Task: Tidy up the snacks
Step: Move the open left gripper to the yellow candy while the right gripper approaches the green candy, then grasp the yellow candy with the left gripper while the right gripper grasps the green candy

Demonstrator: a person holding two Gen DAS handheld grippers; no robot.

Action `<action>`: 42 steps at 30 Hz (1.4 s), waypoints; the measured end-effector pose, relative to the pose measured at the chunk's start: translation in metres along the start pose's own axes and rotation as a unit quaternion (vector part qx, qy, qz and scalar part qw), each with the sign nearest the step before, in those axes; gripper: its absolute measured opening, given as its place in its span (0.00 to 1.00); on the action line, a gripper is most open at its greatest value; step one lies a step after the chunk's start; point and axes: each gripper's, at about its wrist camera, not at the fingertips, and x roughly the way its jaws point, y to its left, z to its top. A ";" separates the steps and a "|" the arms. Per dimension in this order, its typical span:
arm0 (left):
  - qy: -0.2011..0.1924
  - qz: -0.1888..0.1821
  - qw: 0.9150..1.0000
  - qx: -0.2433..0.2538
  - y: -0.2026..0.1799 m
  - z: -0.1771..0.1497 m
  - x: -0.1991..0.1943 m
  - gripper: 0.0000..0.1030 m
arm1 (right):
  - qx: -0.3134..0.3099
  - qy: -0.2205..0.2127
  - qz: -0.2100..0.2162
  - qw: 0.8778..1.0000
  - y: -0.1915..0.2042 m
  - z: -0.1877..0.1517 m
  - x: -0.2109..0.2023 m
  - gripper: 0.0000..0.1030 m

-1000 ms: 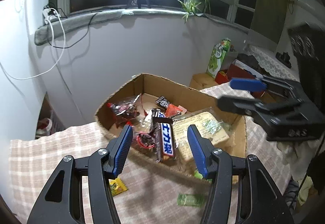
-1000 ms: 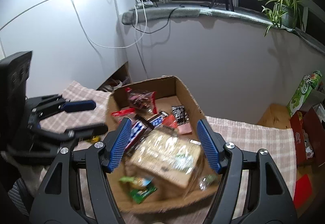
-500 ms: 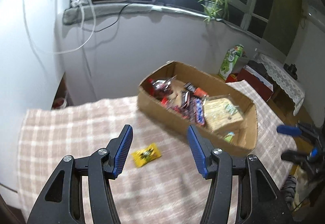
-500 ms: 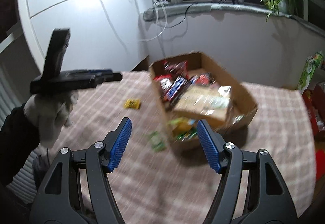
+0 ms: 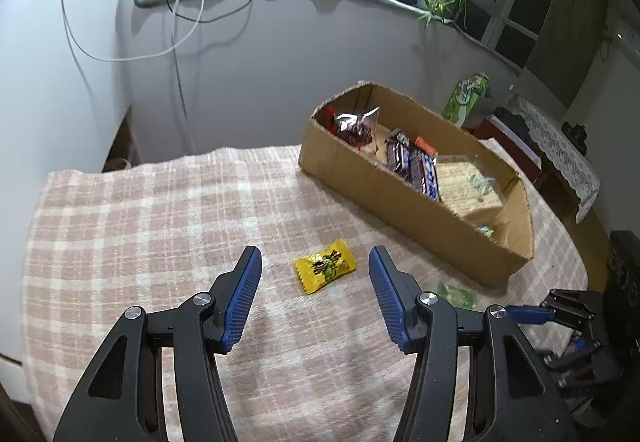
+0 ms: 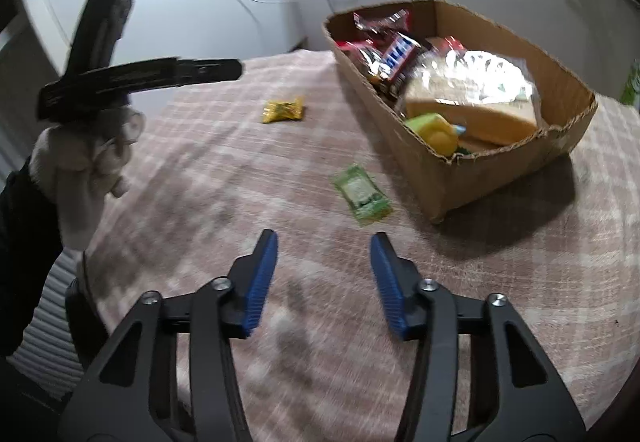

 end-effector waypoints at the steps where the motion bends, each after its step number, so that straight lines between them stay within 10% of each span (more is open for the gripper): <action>1: 0.003 -0.002 1.000 0.001 0.002 -0.001 0.003 0.53 | 0.007 0.002 -0.003 1.000 -0.003 0.001 0.004 0.47; 22: 0.023 -0.065 0.997 0.018 0.023 0.006 0.037 0.52 | 0.030 -0.007 -0.103 0.994 0.013 0.021 0.041 0.47; 42: 0.061 -0.055 0.987 0.140 -0.010 -0.004 0.061 0.53 | -0.018 -0.006 -0.129 0.991 0.039 0.031 0.063 0.59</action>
